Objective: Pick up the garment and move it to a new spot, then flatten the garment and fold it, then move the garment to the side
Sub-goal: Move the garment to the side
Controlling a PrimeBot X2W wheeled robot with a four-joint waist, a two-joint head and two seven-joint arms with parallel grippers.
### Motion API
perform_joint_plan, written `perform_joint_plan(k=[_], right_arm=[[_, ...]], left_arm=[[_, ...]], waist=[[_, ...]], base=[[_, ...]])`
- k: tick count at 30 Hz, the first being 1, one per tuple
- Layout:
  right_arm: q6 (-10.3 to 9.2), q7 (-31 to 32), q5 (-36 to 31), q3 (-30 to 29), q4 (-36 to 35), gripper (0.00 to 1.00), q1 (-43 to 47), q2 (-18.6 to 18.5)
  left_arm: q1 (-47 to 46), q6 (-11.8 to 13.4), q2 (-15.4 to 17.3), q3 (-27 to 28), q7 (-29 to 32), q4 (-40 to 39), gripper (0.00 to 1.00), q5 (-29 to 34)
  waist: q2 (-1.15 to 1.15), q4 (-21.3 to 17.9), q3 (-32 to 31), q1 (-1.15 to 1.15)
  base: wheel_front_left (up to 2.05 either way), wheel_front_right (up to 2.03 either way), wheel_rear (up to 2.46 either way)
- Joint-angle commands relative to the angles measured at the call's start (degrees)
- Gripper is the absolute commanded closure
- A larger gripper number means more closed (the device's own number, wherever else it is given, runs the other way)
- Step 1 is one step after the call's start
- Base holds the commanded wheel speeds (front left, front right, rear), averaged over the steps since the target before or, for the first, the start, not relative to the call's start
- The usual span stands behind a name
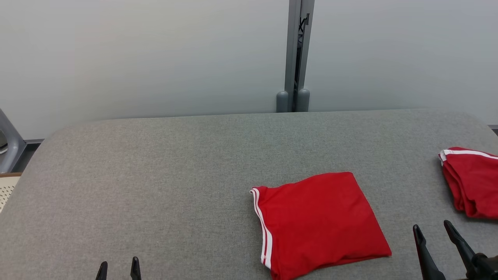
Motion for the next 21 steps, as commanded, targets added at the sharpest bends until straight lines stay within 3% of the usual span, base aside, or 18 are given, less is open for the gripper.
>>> perform_joint_plan(k=[1, 9, 12, 16, 21], right_arm=[[0.01, -0.25, 0.05, 0.02, 0.13, 0.00, -0.09, -0.15], [0.01, -0.25, 3.09, 0.51, 1.28, 0.00, -0.99, 0.84], [0.01, 0.84, 8.98, 4.40, 5.99, 0.00, -5.85, -2.34], [0.01, 10.59, 16.30, 9.69, 8.12, 0.00, -13.30, -7.25], [0.01, 25.54, 23.92, 15.12, 11.26, 0.00, -20.81, -10.57]], left_arm=[[0.50, 0.16, 0.23, 0.15, -0.24, -0.16, 0.00, 0.03], [0.30, 0.22, 0.23, 0.15, -0.24, -0.41, 0.00, -0.01], [-0.79, 0.00, 0.23, -0.28, -0.24, -0.57, 0.00, 0.00], [-1.95, -0.24, 0.22, -1.01, -0.24, -0.71, 0.00, 0.19], [-2.84, -0.29, 0.23, -2.48, -0.24, -0.26, 0.00, 0.37]], waist=[[0.00, 0.28, -0.05, 0.00], [0.00, 0.77, 0.33, 0.00], [0.00, 1.26, 1.39, 0.00], [0.00, 2.23, 2.91, 0.00], [0.00, 3.62, 5.16, 0.00]], base=[[0.00, 0.00, 0.00], [0.00, 0.00, 0.00], [0.00, 0.00, 0.00], [0.00, 0.00, 0.00], [0.00, 0.00, 0.00]])
